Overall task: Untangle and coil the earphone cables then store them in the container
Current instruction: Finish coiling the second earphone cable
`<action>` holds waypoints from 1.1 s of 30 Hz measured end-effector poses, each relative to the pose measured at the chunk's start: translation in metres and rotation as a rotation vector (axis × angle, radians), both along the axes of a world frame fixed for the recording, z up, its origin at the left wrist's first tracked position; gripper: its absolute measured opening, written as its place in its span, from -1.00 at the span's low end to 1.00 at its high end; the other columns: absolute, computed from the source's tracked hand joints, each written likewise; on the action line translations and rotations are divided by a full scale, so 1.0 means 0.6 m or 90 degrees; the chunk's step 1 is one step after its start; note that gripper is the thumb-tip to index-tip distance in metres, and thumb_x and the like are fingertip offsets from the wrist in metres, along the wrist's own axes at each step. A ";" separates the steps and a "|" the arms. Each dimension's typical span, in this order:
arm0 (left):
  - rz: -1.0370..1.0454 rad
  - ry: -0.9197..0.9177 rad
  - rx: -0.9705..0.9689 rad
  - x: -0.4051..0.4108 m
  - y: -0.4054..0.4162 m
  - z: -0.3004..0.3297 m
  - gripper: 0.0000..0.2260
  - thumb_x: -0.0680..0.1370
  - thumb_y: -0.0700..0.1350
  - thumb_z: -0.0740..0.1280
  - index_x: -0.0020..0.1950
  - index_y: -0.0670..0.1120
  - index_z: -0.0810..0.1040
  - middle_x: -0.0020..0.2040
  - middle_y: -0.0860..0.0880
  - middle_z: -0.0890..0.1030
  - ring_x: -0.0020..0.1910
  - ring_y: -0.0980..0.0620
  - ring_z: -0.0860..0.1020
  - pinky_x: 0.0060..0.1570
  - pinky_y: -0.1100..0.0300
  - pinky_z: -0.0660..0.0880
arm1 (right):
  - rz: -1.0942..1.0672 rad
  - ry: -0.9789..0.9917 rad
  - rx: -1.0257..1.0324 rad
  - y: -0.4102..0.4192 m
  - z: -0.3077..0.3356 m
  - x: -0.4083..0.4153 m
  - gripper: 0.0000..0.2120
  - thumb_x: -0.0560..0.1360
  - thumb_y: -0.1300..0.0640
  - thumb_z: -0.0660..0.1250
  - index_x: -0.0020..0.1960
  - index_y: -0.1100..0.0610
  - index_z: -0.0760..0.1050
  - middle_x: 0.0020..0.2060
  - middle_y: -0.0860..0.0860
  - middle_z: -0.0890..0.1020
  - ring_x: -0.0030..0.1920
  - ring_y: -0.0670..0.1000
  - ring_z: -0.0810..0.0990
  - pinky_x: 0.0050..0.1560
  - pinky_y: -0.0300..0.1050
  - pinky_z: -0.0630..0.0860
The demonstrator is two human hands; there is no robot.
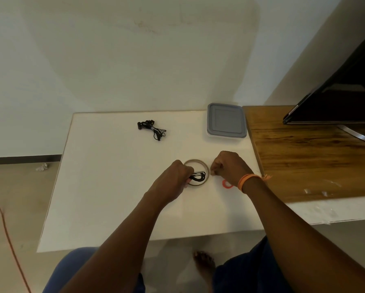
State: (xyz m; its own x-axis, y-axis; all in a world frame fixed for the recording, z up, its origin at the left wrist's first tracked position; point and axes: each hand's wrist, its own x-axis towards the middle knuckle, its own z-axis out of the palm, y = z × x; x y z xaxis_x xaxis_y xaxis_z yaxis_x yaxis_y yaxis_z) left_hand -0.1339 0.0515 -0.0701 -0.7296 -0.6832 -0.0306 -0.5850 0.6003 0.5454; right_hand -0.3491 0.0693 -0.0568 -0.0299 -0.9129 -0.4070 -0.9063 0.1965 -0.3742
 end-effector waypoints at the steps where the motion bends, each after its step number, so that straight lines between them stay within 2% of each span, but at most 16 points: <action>1: -0.002 -0.008 -0.012 0.001 -0.001 0.000 -0.70 0.42 -0.39 0.29 -0.30 -0.04 0.31 -0.36 -0.01 0.38 -0.31 -0.01 0.33 -0.37 0.15 0.21 | 0.003 0.003 0.024 -0.002 0.005 -0.003 -0.85 0.47 0.20 0.45 0.03 0.16 0.68 -0.03 0.08 0.69 -0.03 0.07 0.64 0.18 -0.04 0.55; 3: -0.003 -0.035 -0.023 0.006 -0.005 0.000 -0.75 0.46 -0.36 0.29 -0.26 -0.06 0.34 -0.29 -0.04 0.40 -0.27 -0.06 0.40 -0.36 0.10 0.27 | -0.011 -0.018 0.015 0.000 0.015 -0.010 -0.84 0.47 0.20 0.45 0.04 0.16 0.67 -0.02 0.08 0.69 -0.04 0.05 0.63 0.15 -0.10 0.54; 6: -0.007 -0.067 -0.033 0.014 -0.008 0.002 -0.78 0.50 -0.32 0.23 -0.22 -0.03 0.34 -0.20 -0.10 0.47 -0.21 -0.14 0.49 -0.28 -0.02 0.47 | -0.028 -0.081 -0.029 0.008 0.034 -0.010 -0.89 0.40 0.18 0.52 -0.08 0.14 0.69 -0.13 0.04 0.70 -0.21 -0.10 0.58 -0.05 -0.23 0.53; 8: 0.002 -0.084 -0.027 0.019 -0.009 0.007 -0.81 0.51 -0.31 0.21 -0.20 -0.03 0.36 -0.17 -0.09 0.47 -0.20 -0.15 0.51 -0.24 -0.03 0.50 | -0.035 -0.123 -0.032 0.011 0.051 0.000 -0.91 0.35 0.17 0.56 -0.17 0.12 0.68 -0.18 0.02 0.70 -0.21 -0.10 0.59 -0.15 -0.31 0.48; 12: 0.021 -0.126 -0.024 0.026 -0.012 0.012 -0.90 0.54 -0.28 0.24 -0.11 -0.10 0.48 -0.15 -0.08 0.47 -0.19 -0.12 0.54 -0.26 0.10 0.41 | -0.038 -0.208 -0.055 0.017 0.090 0.016 -0.90 0.32 0.17 0.58 -0.20 0.11 0.69 -0.22 -0.04 0.69 -0.18 -0.09 0.62 -0.13 -0.34 0.49; 15: 0.065 -0.089 0.022 0.026 -0.006 0.026 -0.93 0.55 -0.24 0.26 -0.12 -0.17 0.51 -0.14 -0.12 0.61 -0.19 -0.10 0.54 -0.27 0.15 0.33 | -0.018 -0.252 -0.026 0.024 0.114 0.024 -0.92 0.36 0.19 0.55 -0.16 0.10 0.69 -0.20 -0.05 0.71 -0.16 -0.11 0.65 -0.10 -0.39 0.51; 17: 0.203 0.003 0.146 0.021 0.001 0.033 -0.86 0.53 -0.21 0.32 -0.23 -0.13 0.46 -0.19 -0.06 0.64 -0.23 -0.02 0.53 -0.32 0.20 0.30 | -0.024 -0.274 -0.023 0.028 0.121 0.032 -0.93 0.39 0.18 0.52 -0.13 0.11 0.69 -0.17 -0.03 0.72 -0.13 -0.10 0.66 -0.06 -0.36 0.52; 20: 0.429 0.149 0.315 0.013 0.023 0.035 -0.65 0.46 -0.14 0.46 -0.33 -0.06 0.29 -0.34 0.00 0.49 -0.32 0.05 0.43 -0.35 0.24 0.30 | -0.058 -0.320 -0.027 0.035 0.126 0.051 -0.89 0.42 0.19 0.49 -0.06 0.16 0.69 -0.12 0.01 0.72 -0.09 -0.06 0.67 -0.01 -0.33 0.54; 24: 0.672 0.372 0.569 0.020 0.041 0.056 -0.53 0.35 -0.15 0.60 -0.28 -0.05 0.25 -0.33 -0.08 0.43 -0.35 -0.06 0.46 -0.24 0.10 0.54 | -0.133 -0.401 -0.040 0.039 0.136 0.077 -0.94 0.47 0.23 0.44 -0.07 0.20 0.67 -0.19 0.04 0.71 -0.19 -0.03 0.67 -0.18 -0.28 0.60; 26: 0.720 0.450 0.725 0.028 0.042 0.078 -0.57 0.33 -0.21 0.60 -0.16 -0.11 0.32 -0.18 -0.15 0.48 -0.23 -0.13 0.55 -0.20 0.02 0.65 | -0.207 -0.461 -0.059 0.041 0.147 0.087 -0.94 0.48 0.26 0.42 -0.07 0.23 0.65 -0.17 0.10 0.70 -0.16 0.05 0.69 -0.17 -0.19 0.64; 29: 0.699 0.449 0.952 0.035 0.047 0.121 -0.63 0.39 -0.17 0.55 0.01 -0.24 0.42 0.13 -0.28 0.54 0.04 -0.28 0.61 -0.11 -0.13 0.64 | -0.295 -0.600 -0.067 0.048 0.162 0.106 -0.88 0.49 0.30 0.39 -0.01 0.34 0.61 -0.12 0.18 0.70 -0.13 0.12 0.71 -0.14 -0.09 0.66; 31: 0.696 0.507 1.105 0.037 0.055 0.140 -0.65 0.42 -0.13 0.52 -0.01 -0.24 0.42 0.19 -0.33 0.51 0.07 -0.34 0.61 -0.05 -0.20 0.60 | -0.327 -0.677 -0.073 0.055 0.166 0.123 -0.85 0.50 0.31 0.37 0.02 0.39 0.58 -0.12 0.20 0.70 -0.11 0.13 0.71 -0.16 -0.09 0.64; 33: 0.721 0.585 1.160 0.037 0.060 0.147 -0.67 0.45 -0.18 0.49 0.06 -0.28 0.44 0.17 -0.35 0.50 0.03 -0.33 0.63 -0.11 -0.20 0.63 | -0.350 -0.718 -0.085 0.063 0.164 0.142 -0.86 0.51 0.32 0.36 0.01 0.39 0.57 -0.14 0.20 0.69 -0.10 0.14 0.71 -0.14 -0.07 0.64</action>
